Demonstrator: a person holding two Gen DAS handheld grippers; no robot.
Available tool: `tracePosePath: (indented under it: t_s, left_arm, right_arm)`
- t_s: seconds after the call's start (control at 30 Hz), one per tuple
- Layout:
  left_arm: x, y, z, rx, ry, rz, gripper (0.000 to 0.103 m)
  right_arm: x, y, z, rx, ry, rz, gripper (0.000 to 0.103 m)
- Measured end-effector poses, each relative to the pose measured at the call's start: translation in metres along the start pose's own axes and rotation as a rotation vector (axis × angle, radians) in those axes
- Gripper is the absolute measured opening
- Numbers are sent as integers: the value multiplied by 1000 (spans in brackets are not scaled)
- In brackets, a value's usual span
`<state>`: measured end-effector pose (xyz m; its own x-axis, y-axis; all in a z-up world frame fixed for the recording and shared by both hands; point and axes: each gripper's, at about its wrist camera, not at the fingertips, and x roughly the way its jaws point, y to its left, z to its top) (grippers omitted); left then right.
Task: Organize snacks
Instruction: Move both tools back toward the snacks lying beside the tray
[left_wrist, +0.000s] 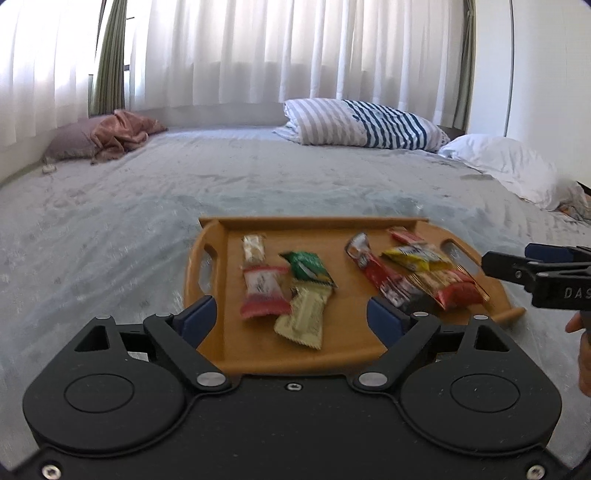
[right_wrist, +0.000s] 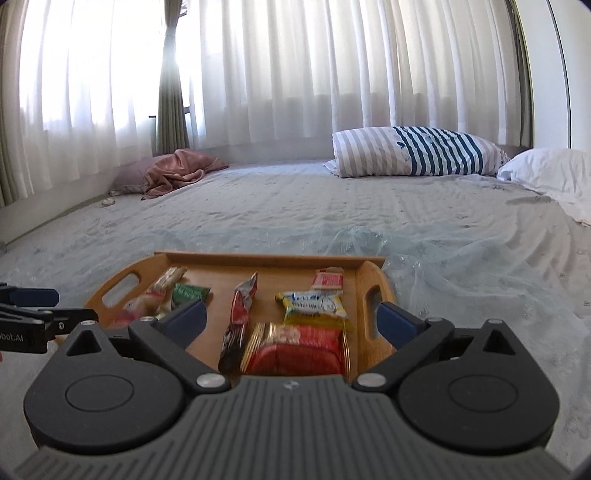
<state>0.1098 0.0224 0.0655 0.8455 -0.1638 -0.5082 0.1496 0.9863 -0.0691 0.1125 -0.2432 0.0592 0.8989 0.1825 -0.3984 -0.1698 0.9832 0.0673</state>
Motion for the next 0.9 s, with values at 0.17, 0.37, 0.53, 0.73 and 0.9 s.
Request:
tracePosePath:
  t_s: [0.17,0.37,0.53,0.73,0.9]
  left_arm:
    - [-7,-3,-17,-18,18,-17,88]
    - [-9,-9,-38,-4,30,-17,89]
    - [-8,-14,-52,9,31,-27,90]
    - [-8,-21,-68,46,27,-47,92]
    - [-7,-24,-77,50,32,-59,93]
  right_arm:
    - [-11,8,-16,-42,2,-11,103]
    - [-19,15,-38,-65,17,-24,103]
    - [-25,17,-52,-64,26,-38,103]
    - [-30,18,-67,-77,43,-66,103]
    - [-27,13,-74,-49,58,-77,103]
